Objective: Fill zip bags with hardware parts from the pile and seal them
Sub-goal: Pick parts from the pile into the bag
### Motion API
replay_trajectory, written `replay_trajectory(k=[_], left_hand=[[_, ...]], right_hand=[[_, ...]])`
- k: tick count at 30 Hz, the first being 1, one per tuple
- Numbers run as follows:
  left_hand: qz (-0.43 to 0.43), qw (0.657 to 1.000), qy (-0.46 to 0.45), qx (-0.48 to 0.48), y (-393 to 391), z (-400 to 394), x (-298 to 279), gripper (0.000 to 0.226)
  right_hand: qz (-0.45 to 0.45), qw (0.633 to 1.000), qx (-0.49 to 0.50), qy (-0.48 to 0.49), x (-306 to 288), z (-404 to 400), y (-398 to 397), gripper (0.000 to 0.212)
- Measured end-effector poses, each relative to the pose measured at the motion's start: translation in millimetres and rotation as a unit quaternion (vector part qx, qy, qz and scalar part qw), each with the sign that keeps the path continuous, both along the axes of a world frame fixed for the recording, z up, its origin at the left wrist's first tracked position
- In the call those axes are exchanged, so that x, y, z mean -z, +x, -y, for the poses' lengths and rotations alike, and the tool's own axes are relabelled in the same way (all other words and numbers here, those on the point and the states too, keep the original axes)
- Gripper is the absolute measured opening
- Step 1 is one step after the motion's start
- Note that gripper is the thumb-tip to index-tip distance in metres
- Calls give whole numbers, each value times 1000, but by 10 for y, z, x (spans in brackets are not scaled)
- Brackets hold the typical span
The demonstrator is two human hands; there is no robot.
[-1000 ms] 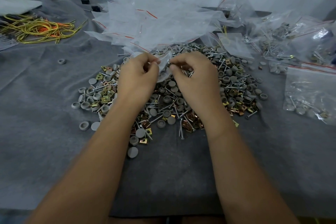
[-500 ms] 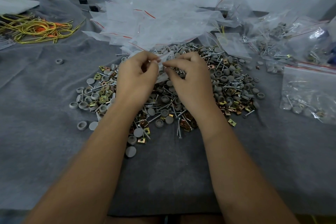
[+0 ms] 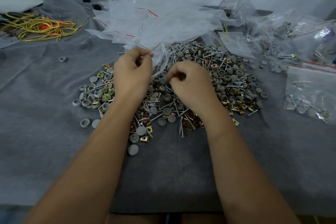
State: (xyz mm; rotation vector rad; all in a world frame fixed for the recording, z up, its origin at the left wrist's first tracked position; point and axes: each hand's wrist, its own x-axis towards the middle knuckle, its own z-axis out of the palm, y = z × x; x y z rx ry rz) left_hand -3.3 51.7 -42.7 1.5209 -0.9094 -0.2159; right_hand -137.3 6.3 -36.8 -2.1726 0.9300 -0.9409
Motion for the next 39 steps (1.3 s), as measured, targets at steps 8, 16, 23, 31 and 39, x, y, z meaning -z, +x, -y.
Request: replay_trajectory(k=[8,16,23,31,39], left_hand=[[9,1000,12,6,14,-2,-4,19],[12,1000,12,10,16,-7,6,17],[9,1000,9,11,18,-3,12,17],[7,1000,11,10,20,9,16,16],[0,1000,1,2,-4,4,-13,19]], right_hand=[[-89,970,-207,87,-29,-96,23,23],[-220,931,-283,75,-59,-164,7,31],[-230,941,-244,44,-43,-173,15,20],[-161,952,-231,120,-53,-150,24,7],[-23,983,-168,75,-39,-33,-28,14]])
